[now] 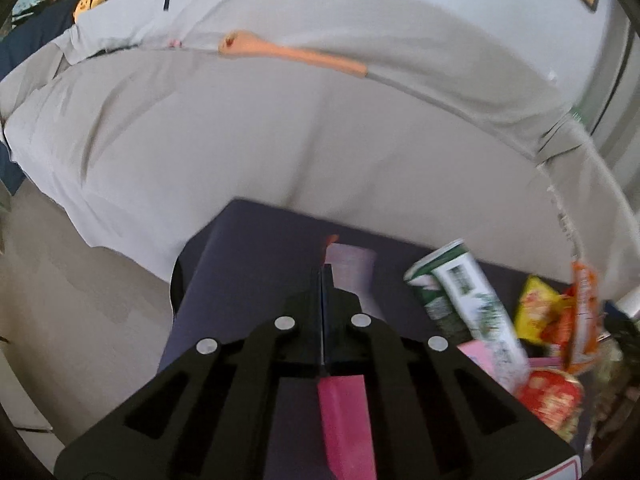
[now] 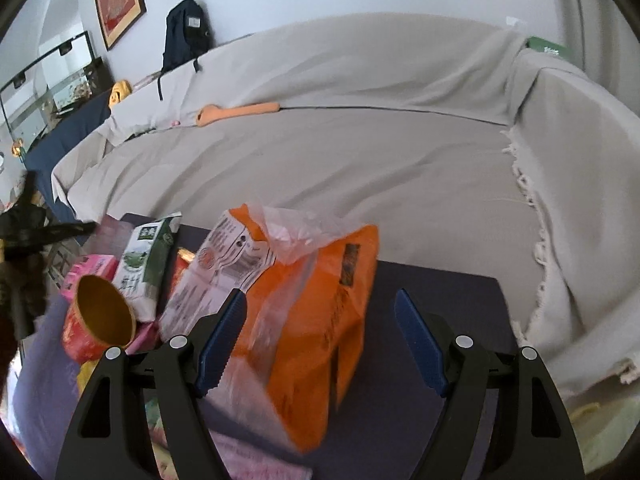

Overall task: Collect trash
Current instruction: 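Reach the right gripper to the orange chip bag and grasp it, then lift the orange chip bag with the right gripper toward the trash bin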

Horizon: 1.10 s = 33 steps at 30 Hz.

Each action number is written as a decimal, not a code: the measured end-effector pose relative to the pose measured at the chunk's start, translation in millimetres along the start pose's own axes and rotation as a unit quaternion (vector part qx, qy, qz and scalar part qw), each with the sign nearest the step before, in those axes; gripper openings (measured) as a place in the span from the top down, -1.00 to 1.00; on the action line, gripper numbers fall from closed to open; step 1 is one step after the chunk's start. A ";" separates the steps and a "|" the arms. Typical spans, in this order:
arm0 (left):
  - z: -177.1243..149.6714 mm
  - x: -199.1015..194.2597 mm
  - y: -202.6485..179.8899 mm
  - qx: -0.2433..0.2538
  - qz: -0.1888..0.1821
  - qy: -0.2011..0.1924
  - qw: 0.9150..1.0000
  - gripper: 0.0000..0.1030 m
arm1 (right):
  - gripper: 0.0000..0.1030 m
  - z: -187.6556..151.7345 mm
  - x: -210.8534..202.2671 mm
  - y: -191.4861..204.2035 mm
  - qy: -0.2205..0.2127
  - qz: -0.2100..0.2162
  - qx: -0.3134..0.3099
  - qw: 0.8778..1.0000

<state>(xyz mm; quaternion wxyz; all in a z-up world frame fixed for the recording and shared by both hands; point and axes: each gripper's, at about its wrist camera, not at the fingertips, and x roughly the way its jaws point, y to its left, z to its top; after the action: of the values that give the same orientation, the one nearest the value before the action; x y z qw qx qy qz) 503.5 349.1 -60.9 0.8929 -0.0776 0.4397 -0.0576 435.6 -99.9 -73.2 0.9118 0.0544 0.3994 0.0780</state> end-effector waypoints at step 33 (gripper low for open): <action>-134.3 -139.4 -105.1 0.040 -0.131 -0.044 0.990 0.59 | 0.72 -55.4 -144.2 -10.8 -0.020 0.012 -0.067 0.997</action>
<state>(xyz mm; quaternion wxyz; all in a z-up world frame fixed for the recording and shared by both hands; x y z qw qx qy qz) 308.6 258.1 -13.6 0.8986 -0.1011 0.3831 -0.1884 299.4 -135.3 -8.6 0.9201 -0.0010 0.3747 0.1144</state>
